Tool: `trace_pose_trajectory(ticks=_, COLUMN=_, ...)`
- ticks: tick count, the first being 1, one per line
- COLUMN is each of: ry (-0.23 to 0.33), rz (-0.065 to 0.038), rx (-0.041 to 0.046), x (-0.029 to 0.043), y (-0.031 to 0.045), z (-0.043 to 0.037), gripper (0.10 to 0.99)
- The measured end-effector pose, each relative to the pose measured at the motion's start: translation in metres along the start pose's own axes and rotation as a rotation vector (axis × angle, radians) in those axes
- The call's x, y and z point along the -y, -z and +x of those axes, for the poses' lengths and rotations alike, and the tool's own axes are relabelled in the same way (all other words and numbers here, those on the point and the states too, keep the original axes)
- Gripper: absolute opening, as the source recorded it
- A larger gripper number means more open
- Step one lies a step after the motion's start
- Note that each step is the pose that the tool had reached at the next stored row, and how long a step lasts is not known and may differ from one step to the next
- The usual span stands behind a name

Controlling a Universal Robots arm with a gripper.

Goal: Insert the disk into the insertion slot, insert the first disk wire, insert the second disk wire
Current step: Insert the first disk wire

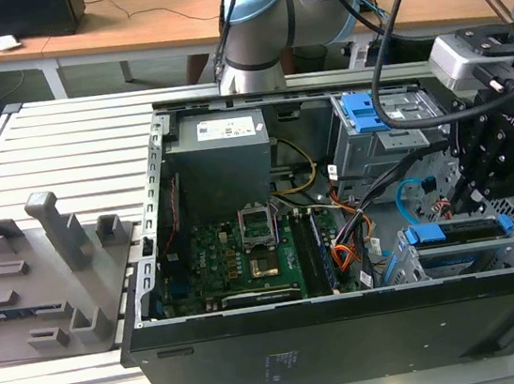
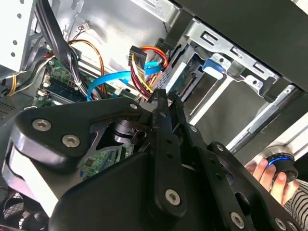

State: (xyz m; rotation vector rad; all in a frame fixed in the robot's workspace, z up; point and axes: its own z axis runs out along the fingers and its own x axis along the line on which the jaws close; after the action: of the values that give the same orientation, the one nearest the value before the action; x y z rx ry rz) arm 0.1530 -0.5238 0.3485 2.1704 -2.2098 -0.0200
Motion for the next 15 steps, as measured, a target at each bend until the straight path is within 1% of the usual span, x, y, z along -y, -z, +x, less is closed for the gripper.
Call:
trace_pose_trajectory(ticks=10, ry=0.0, rz=0.0, rx=-0.0001, x=0.0002, y=-0.0002, z=0.0103, gripper=0.18)
trace_pose_trajectory(ticks=13, ry=0.0, rz=0.0, rx=0.0, x=0.0003, y=-0.0004, z=0.0152, gripper=0.18)
trace_pose_trajectory(ticks=15, ry=0.0, rz=0.0, rx=-0.0001, x=0.0007, y=-0.0003, z=0.0156, gripper=0.18)
